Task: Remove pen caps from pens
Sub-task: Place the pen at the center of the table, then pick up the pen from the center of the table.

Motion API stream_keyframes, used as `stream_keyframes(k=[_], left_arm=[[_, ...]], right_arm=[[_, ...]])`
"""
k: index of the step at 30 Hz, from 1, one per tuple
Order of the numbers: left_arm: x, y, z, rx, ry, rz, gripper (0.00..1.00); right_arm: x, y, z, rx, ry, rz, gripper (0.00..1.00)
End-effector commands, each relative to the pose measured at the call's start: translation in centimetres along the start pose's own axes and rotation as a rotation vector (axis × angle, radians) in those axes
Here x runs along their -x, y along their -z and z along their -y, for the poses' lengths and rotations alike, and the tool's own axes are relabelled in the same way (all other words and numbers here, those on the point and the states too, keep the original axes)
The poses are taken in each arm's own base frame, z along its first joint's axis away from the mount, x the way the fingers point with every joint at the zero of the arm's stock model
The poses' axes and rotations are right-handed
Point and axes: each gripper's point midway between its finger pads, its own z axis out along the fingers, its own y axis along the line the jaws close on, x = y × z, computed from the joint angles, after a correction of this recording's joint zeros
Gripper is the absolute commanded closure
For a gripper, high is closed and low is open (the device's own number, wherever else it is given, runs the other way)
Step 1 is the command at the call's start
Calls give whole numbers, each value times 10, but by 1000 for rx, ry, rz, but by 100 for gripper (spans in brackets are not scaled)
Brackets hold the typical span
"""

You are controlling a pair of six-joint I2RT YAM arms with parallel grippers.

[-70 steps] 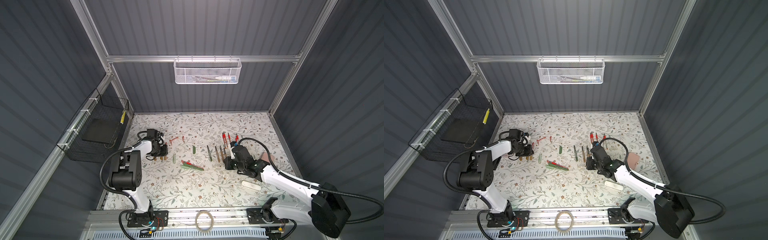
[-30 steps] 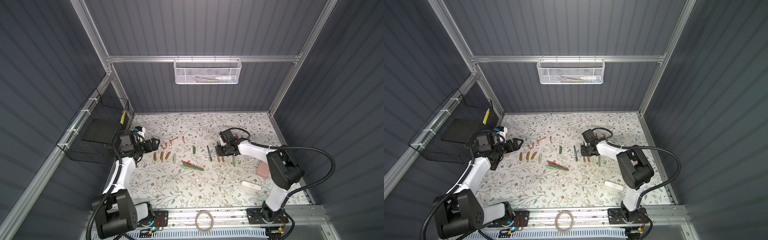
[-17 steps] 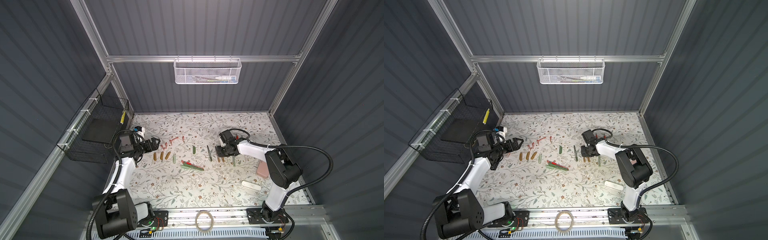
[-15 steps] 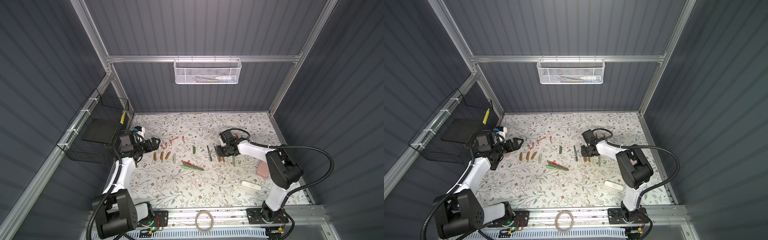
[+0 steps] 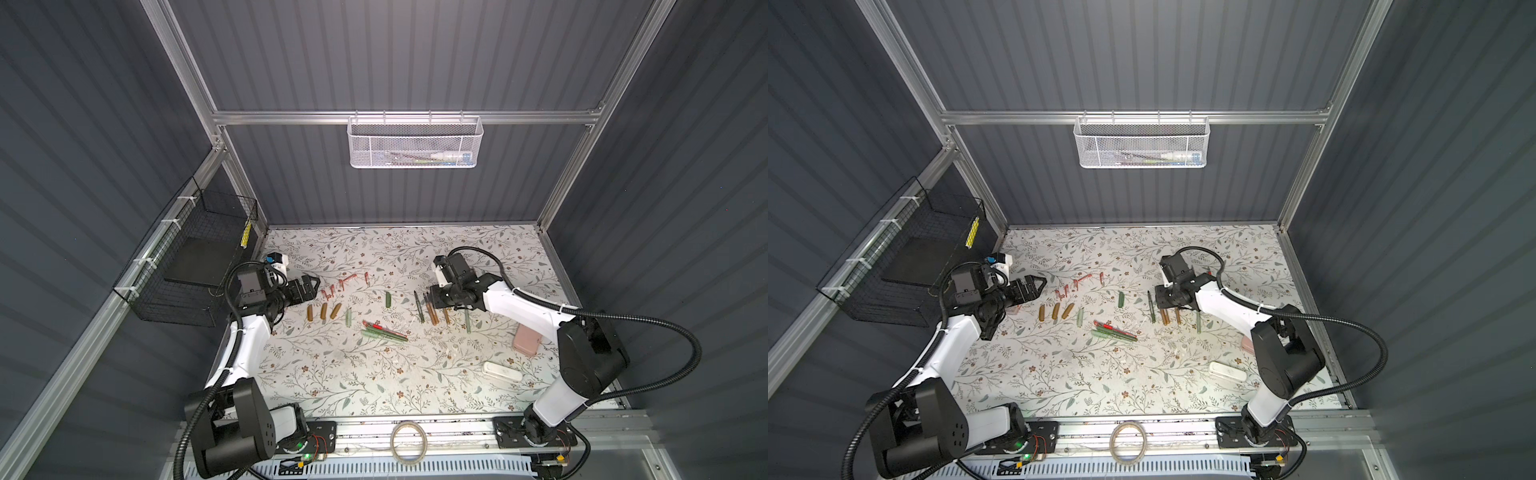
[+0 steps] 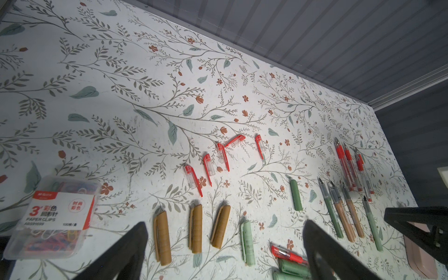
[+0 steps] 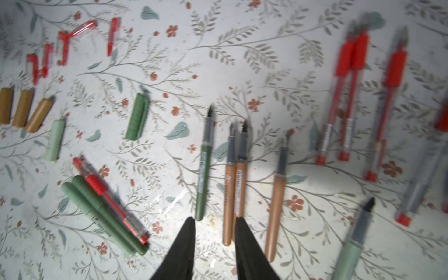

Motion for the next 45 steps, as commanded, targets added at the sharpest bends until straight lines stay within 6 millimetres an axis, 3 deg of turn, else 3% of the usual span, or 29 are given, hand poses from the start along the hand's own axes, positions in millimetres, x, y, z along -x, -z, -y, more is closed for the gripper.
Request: stream_keyframes(k=[1, 6, 13, 22, 45], left_arm=[[5, 6, -3, 6, 17, 23, 0], [4, 7, -4, 6, 14, 30, 0], [5, 8, -4, 7, 15, 34, 0], [6, 8, -7, 11, 24, 32, 0], [7, 9, -12, 18, 49, 35, 0]], right_arm=[[-5, -7, -37, 63, 113, -70, 66], [-14, -28, -85, 107, 264, -135, 63], [-30, -59, -113, 148, 328, -228, 63], [-50, -85, -112, 120, 367, -315, 63], [-78, -95, -105, 105, 419, -397, 64]])
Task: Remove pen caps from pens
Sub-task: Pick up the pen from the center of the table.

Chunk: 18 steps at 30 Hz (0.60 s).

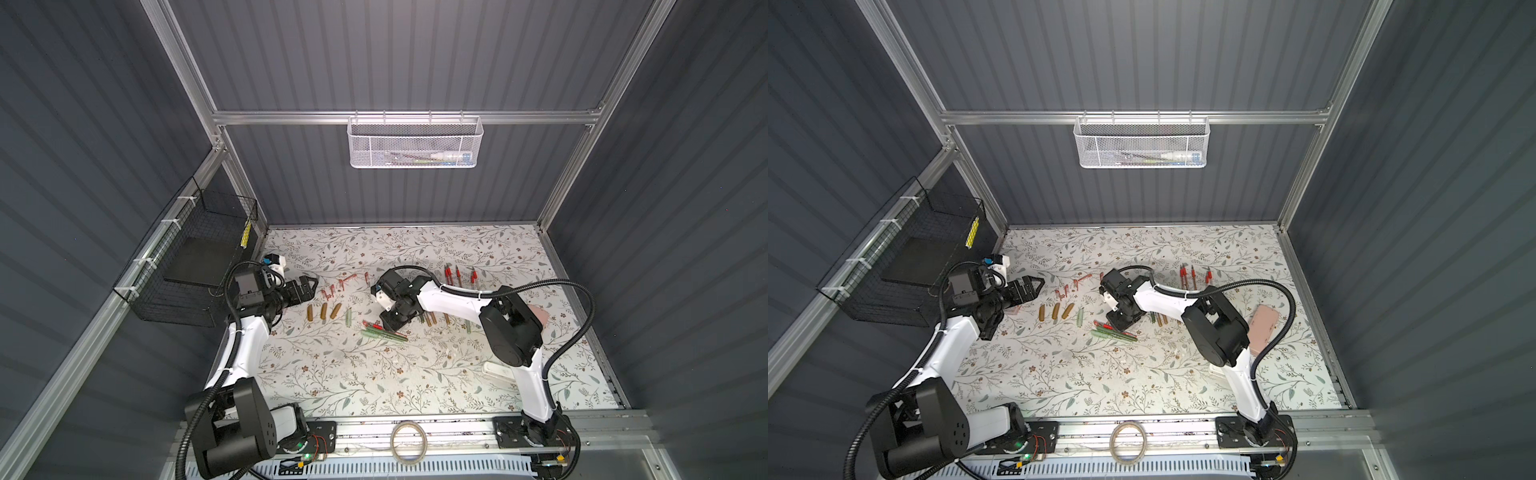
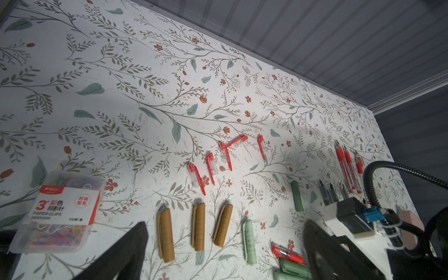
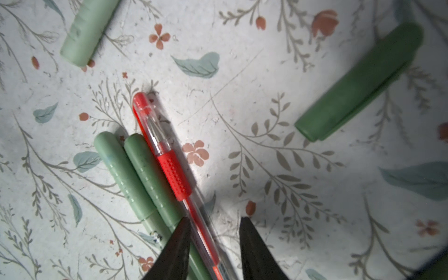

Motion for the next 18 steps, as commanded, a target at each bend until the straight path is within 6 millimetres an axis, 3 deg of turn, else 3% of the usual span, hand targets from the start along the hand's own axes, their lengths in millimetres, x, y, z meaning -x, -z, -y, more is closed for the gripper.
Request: stream_keyframes(k=[1, 10, 18], left_arm=[[6, 6, -6, 14, 30, 25, 0], [7, 7, -6, 16, 34, 30, 0], [7, 7, -6, 12, 37, 34, 0]], right_arm=[[-15, -10, 1, -10, 18, -60, 64], [-15, -12, 21, -96, 29, -53, 69], [-21, -16, 29, -134, 81, -11, 79]])
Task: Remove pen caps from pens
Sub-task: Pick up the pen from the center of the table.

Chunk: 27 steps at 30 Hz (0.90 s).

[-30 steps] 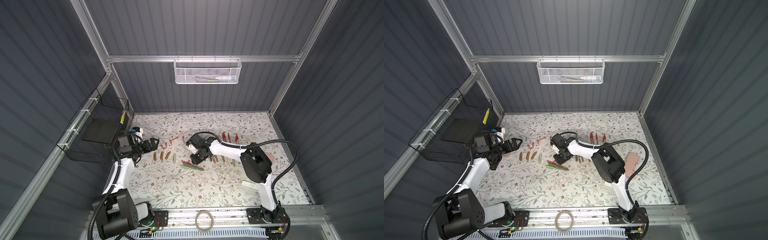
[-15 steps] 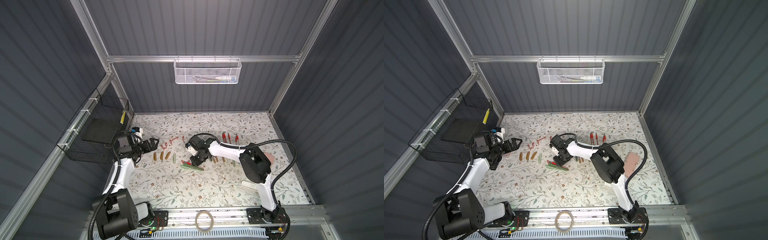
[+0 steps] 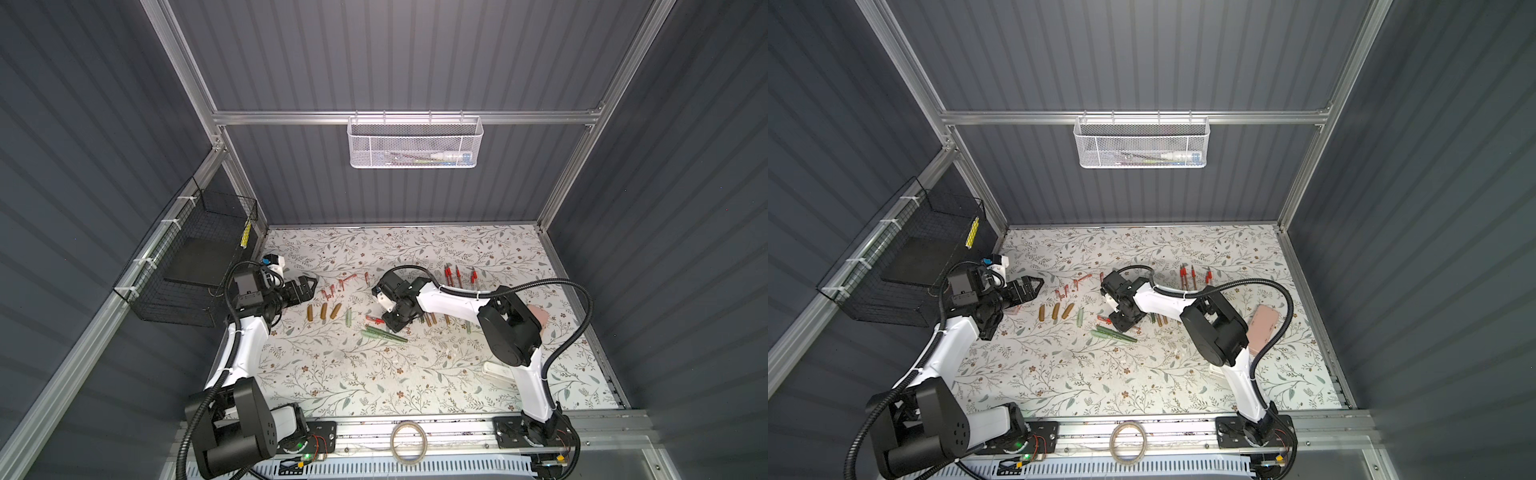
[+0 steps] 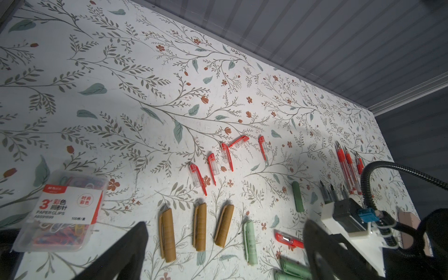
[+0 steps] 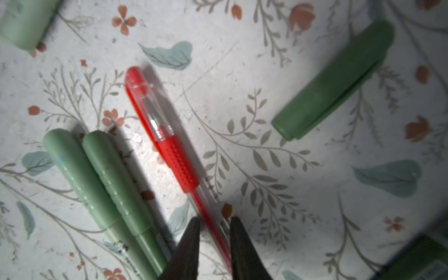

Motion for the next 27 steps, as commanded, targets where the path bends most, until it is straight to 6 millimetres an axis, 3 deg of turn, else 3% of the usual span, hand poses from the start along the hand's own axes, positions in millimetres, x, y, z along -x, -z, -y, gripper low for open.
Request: stream_keyframes(k=[1, 8, 16, 21, 24, 27], left_arm=[[6, 6, -4, 7, 33, 32, 0], [8, 7, -2, 1, 32, 36, 0], [28, 11, 30, -162, 37, 44, 0], [38, -1, 85, -374, 42, 7, 2], [36, -10, 124, -486, -22, -30, 2], [32, -23, 151, -592, 18, -66, 7]], right_arm=[[-20, -13, 9, -38, 45, -18, 81], [-21, -9, 9, -57, 161, 15, 91], [16, 49, 10, -67, 119, 185, 96], [34, 88, 10, -58, 22, 329, 98], [40, 105, 13, -62, -52, 412, 98], [42, 117, 17, -73, -133, 444, 98]])
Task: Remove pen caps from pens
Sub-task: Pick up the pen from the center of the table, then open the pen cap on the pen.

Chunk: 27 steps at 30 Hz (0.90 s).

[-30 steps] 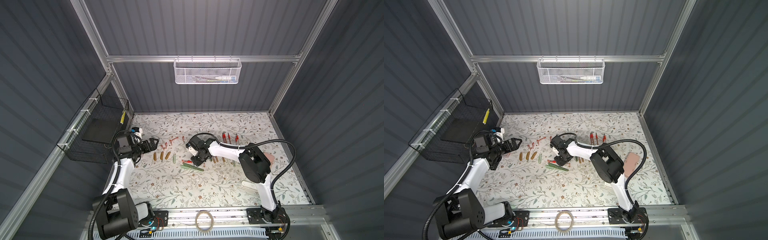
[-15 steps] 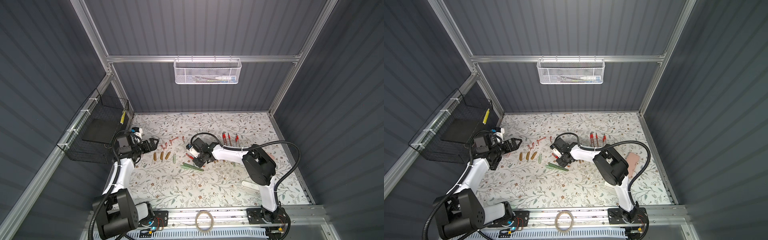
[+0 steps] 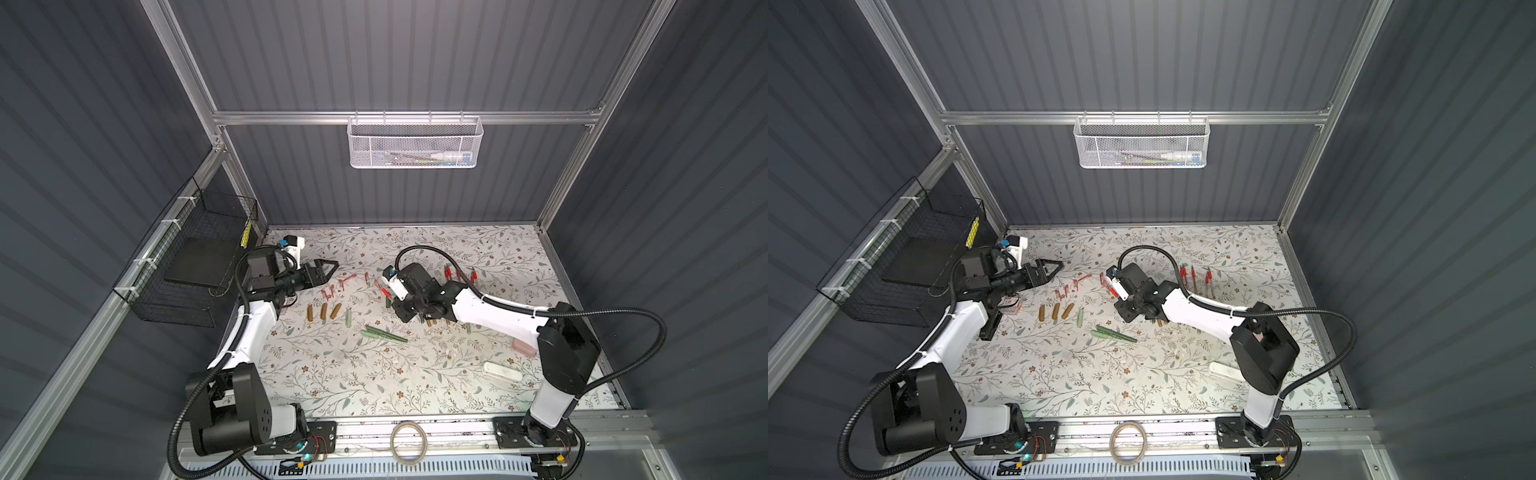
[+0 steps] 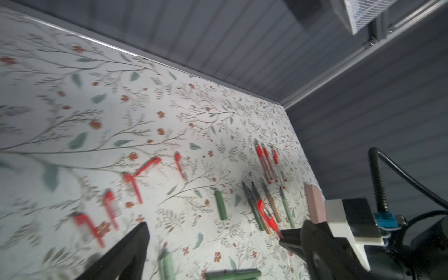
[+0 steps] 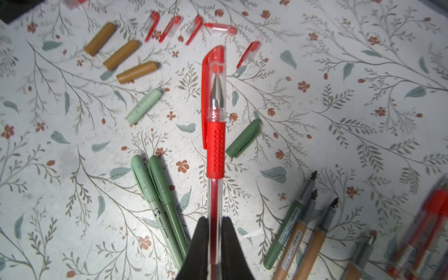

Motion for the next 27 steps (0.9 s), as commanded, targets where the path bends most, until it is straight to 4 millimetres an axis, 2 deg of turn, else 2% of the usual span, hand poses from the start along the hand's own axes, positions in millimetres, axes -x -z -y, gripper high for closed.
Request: stream_keyframes(k=[1, 5, 7, 14, 18, 22, 27], left_arm=[[4, -20, 33, -169, 34, -13, 9], [-20, -42, 65, -317, 22, -32, 10], [-32, -50, 73, -344, 21, -63, 11], [-53, -76, 65, -321, 78, -111, 20], [-55, -79, 66, -330, 74, -115, 24], [-54, -78, 64, -312, 69, -109, 28], [-50, -79, 67, -324, 74, -97, 42]], right_arm=[[8, 7, 8, -43, -129, 58, 98], [16, 20, 9, -35, -258, 142, 100], [21, 22, 3, -4, -301, 161, 100], [38, 24, -22, 67, -347, 210, 100], [44, 22, -36, 124, -358, 224, 100], [42, 23, -38, 115, -354, 211, 100], [42, 16, -47, 153, -355, 199, 100]])
